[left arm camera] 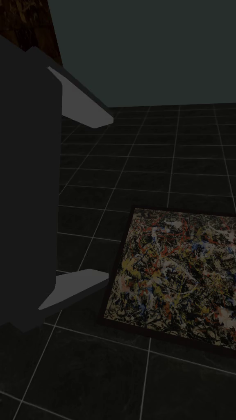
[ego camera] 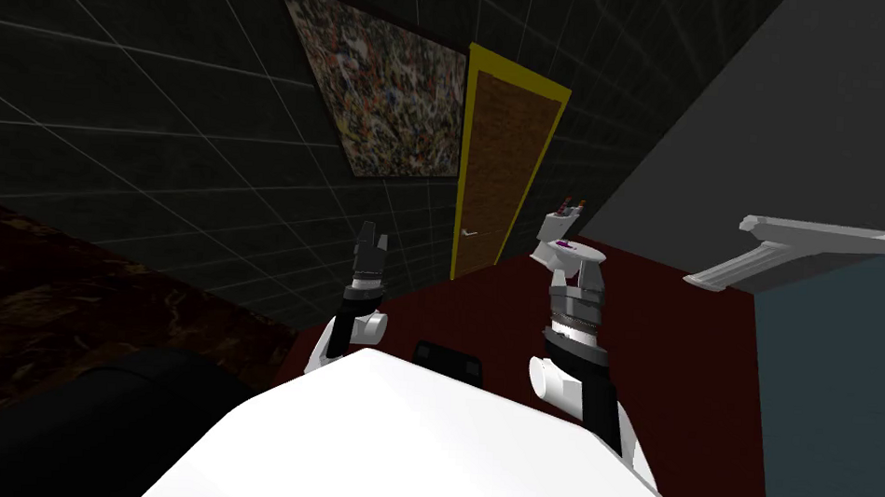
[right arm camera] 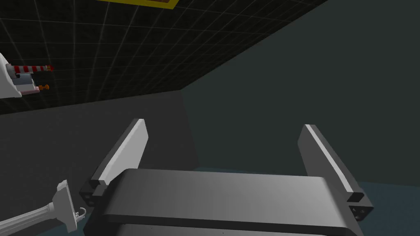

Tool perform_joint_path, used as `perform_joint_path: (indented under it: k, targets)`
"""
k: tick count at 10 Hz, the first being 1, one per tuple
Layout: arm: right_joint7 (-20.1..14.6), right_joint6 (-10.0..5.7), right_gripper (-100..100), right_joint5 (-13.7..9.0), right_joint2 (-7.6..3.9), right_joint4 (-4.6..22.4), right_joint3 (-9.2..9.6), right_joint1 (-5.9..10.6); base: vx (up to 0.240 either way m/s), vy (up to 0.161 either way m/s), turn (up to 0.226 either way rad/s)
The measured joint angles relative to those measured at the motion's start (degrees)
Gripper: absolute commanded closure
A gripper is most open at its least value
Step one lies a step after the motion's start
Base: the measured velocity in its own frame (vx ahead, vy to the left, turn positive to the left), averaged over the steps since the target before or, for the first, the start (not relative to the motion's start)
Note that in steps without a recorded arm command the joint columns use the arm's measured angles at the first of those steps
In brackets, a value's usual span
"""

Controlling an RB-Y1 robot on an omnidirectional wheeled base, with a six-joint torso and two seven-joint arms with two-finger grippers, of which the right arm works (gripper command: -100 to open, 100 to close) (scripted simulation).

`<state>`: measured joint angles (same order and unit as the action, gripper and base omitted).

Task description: Pull the door open

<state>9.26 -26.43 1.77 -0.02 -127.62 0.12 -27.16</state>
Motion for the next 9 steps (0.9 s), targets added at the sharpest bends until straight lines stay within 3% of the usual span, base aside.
perform_joint_path:
  k: [9]
  targets:
    - [-1.5,-2.63,-100,-1.3,-2.20,11.1,-1.01,4.05,0.071,-0.029,0.111]
